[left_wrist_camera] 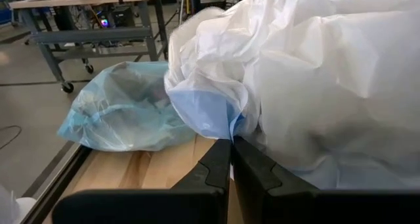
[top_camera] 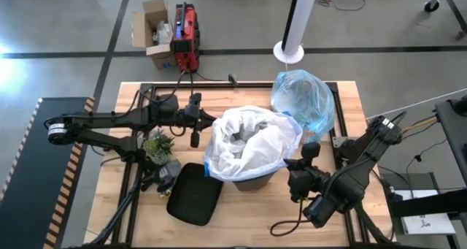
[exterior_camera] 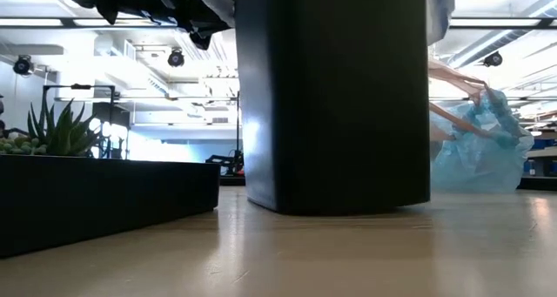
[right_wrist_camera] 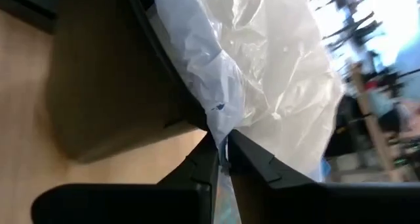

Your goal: Place trash/remove bag and relplace

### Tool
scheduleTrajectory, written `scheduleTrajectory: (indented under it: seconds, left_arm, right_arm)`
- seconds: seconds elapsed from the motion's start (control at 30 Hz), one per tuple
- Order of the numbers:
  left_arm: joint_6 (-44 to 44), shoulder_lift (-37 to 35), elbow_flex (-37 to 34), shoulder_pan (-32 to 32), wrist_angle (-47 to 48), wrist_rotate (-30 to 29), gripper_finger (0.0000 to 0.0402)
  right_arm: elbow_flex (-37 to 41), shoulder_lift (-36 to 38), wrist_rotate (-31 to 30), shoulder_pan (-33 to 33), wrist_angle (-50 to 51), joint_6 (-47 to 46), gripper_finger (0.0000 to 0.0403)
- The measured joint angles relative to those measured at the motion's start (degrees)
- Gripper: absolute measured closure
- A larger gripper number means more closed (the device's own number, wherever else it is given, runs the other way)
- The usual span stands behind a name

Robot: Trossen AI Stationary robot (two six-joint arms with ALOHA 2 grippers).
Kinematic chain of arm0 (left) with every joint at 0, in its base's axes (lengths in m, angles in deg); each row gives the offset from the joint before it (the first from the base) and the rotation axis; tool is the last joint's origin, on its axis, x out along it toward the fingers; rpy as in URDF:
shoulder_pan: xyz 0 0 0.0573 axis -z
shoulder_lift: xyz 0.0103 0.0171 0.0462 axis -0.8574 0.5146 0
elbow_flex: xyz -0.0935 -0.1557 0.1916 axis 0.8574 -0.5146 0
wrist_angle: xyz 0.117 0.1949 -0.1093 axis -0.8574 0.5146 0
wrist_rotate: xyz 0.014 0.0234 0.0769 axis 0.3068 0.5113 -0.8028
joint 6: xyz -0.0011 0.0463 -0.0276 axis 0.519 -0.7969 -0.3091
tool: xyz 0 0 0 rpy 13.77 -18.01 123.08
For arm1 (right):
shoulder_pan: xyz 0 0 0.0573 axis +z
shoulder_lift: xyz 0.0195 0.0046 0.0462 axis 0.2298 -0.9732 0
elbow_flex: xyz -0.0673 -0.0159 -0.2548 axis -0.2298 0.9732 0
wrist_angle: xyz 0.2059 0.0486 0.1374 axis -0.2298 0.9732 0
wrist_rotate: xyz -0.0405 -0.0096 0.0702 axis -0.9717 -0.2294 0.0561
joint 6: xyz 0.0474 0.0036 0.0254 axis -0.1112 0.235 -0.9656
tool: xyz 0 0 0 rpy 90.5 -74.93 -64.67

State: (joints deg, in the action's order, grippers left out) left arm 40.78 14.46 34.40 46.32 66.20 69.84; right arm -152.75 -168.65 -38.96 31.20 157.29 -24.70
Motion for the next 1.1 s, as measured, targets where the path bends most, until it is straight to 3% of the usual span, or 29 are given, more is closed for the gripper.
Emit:
scheduleTrajectory:
  seconds: [0.17,0.33,0.43,0.77,1.1]
  left_arm:
    - [0.2,0.0,0.0,0.0,0.0,0.0,0.0401]
    - [0.2,0.0,0.0,0.0,0.6,0.0,0.0401]
    - [0.7,0.0,0.0,0.0,0.9,0.0,0.0401]
    - [4.4,0.0,-4.9,1.8,0.9,0.2,0.0401]
    - [8.1,0.3,-12.8,3.6,-7.5,0.1,0.0401]
  right_arm:
    - [0.0,0.6,7.3,0.6,0.1,-4.9,0.0399]
    - [-2.0,0.8,7.2,2.6,0.0,-5.1,0.04]
    - [-3.9,0.9,3.7,4.1,-1.4,-3.0,0.0402]
    - [-2.9,-2.8,3.2,5.9,-17.6,6.6,0.0403]
    - [-2.9,-12.6,6.1,5.8,-18.5,-0.9,0.0403]
